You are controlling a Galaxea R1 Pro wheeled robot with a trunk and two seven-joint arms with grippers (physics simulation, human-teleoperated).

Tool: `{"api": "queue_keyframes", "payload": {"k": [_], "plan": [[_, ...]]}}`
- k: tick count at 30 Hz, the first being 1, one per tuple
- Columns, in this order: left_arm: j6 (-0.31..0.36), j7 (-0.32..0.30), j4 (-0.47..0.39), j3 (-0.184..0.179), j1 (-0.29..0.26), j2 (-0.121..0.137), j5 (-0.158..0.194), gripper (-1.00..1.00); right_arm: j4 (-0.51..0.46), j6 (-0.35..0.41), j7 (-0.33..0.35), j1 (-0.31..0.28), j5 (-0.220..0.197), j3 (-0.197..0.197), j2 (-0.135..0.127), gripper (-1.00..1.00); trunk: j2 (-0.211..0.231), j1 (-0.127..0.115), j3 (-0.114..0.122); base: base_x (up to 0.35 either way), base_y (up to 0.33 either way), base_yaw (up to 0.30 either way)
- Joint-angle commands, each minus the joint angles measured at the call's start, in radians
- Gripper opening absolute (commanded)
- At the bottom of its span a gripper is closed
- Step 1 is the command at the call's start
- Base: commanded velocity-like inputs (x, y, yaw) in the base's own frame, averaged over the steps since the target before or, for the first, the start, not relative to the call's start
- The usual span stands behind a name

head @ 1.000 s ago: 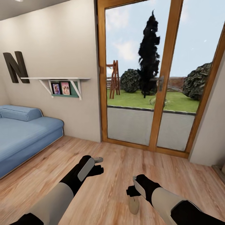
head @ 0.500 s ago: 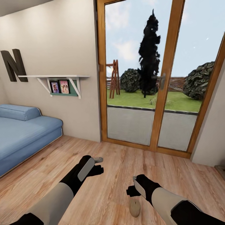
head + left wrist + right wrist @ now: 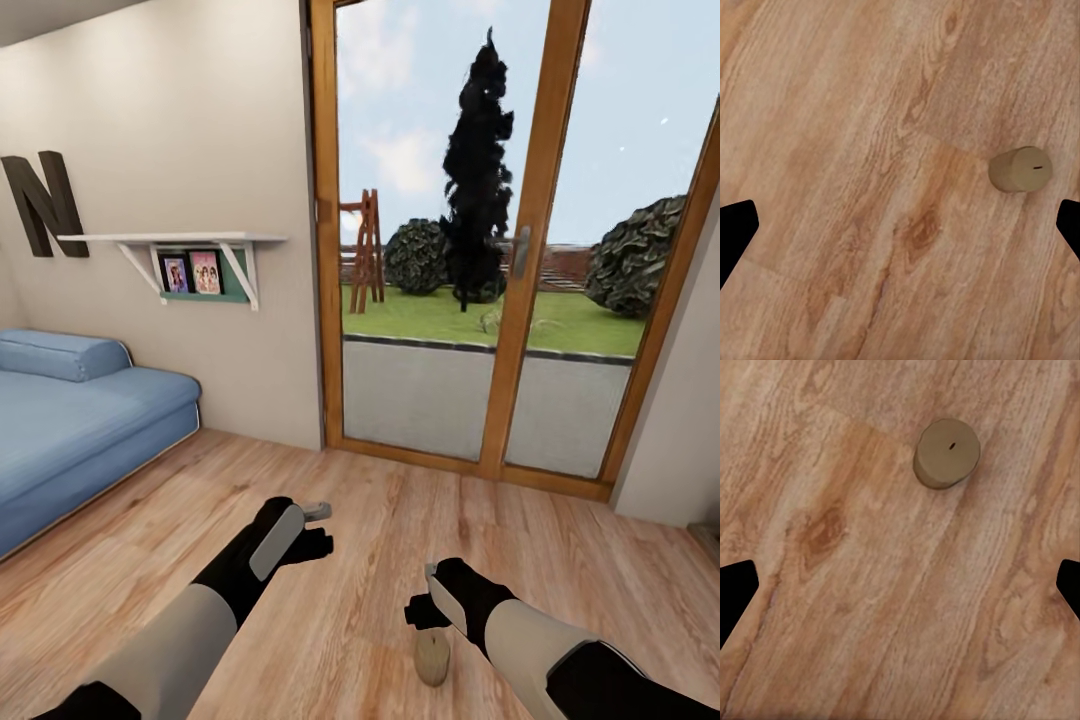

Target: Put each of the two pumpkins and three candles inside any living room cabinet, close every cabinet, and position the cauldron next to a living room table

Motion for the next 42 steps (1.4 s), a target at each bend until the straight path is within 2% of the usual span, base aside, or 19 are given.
{"api": "queue_keyframes", "payload": {"k": [1, 7, 26, 36, 42], "plan": [[0.000, 0.010, -0.001, -0.003, -0.001, -0.001, 0.011, 1.00, -0.002, 0.004, -0.007, 0.000, -0.010, 0.006, 0.000, 1.00, -0.008, 0.004, -0.004, 0.000, 0.000, -0.007], [0.000, 0.010, -0.001, -0.003, -0.001, -0.011, 0.011, 1.00, -0.002, 0.005, -0.008, 0.000, -0.010, 0.006, 0.000, 1.00, -0.050, 0.027, -0.023, 0.000, 0.000, -0.095], [0.000, 0.010, 0.001, -0.003, -0.001, -0.011, 0.011, 1.00, -0.002, 0.005, -0.008, 0.000, -0.010, 0.006, 0.001, 1.00, -0.183, 0.100, -0.083, 0.002, 0.000, -0.048], [0.000, 0.010, 0.001, -0.003, 0.000, -0.011, 0.010, 1.00, -0.001, 0.005, -0.008, 0.000, -0.010, 0.006, 0.001, 1.00, -0.253, 0.138, -0.114, 0.214, 0.000, -0.003], [0.000, 0.010, 0.001, -0.003, -0.001, -0.011, 0.010, 1.00, -0.002, 0.005, -0.008, 0.000, -0.010, 0.006, 0.001, 1.00, -0.295, 0.161, -0.133, 0.058, 0.000, 0.000]]}}
